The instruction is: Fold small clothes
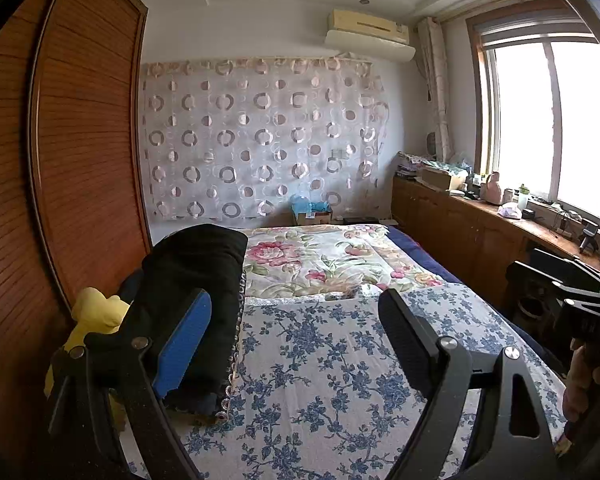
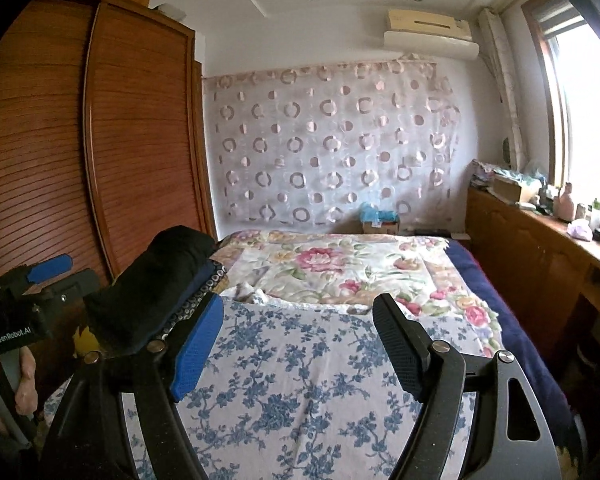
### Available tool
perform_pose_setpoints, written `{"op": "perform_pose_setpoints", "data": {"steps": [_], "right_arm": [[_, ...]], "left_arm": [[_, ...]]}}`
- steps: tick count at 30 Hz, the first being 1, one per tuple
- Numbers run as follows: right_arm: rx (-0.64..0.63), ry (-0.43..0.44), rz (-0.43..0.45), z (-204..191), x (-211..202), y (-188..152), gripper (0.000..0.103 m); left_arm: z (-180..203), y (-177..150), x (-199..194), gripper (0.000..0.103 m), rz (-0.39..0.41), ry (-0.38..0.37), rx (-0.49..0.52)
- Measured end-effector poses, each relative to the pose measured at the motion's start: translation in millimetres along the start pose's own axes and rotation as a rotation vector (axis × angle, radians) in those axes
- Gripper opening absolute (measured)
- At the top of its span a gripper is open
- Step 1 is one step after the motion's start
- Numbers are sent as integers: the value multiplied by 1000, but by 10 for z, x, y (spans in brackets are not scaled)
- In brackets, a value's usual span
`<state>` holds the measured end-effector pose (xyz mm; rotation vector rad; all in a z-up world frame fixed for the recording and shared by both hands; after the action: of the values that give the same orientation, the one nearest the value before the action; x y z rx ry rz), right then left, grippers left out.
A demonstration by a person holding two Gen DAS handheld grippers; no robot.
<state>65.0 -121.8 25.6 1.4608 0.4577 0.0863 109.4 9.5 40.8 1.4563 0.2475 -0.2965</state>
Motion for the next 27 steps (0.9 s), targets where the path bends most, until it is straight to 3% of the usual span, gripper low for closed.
{"op": "perform_pose_setpoints", "data": {"steps": [27], "right_arm": [[7, -20, -3, 179, -19, -11, 79]], "left_arm": [[-7, 21, -26, 86, 6, 6, -2]]}}
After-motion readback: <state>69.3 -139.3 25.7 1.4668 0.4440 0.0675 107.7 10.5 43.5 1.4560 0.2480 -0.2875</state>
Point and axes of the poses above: each gripper's, at about its wrist camera, not at the fingertips, and x roughly the way its jaws point, z to its right, y to its top, the point moved 8 cm from there along x, roughly the way its jaws point, and after that the axes turned 5 degrees about -x, right-handed, at the moved point
